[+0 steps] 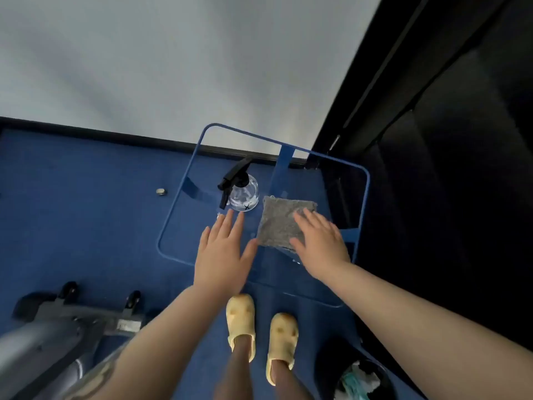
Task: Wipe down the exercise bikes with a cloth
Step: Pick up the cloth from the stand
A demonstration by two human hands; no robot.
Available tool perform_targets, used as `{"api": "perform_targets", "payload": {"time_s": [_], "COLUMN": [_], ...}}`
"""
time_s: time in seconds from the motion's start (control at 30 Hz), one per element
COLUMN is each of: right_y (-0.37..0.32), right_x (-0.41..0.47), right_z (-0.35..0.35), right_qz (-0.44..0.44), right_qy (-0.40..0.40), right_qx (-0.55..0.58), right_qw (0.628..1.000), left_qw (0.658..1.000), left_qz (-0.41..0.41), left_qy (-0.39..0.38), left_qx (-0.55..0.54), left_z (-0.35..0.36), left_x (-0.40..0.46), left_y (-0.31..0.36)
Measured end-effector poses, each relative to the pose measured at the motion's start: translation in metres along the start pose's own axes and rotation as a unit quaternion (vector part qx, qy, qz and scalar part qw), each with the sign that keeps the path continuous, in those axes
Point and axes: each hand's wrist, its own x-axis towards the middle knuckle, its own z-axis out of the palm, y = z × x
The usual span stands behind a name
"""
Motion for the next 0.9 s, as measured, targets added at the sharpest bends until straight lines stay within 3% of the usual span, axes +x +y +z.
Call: {"api": "perform_targets", "payload": {"time_s": [0.37, 0.6, 0.9], "right_y": [-0.008, -0.022, -0.076], "right_x": [0.040, 0.034, -0.057], "right_z": [0.043, 0.027, -0.075], "right_qz": [0.004, 0.019, -0.147], "right_qy": [0.147, 0.127, 0.181], "right_qx": [-0.018, -0.031, 0.078], "right_qw": [0.989, 0.991, 0.969], "left_qw": [0.999, 0.996, 0.990], "left_qz": [-0.014, -0.009, -0.050], "left_qy": [0.024, 0.036, 0.117], "left_qx": [-0.040, -0.087, -0.061], "left_z": [0.026, -0.002, -0.102], "left_x": [0.009, 0.002, -0.066], "left_y": [-0.031, -0.023, -0.016]}}
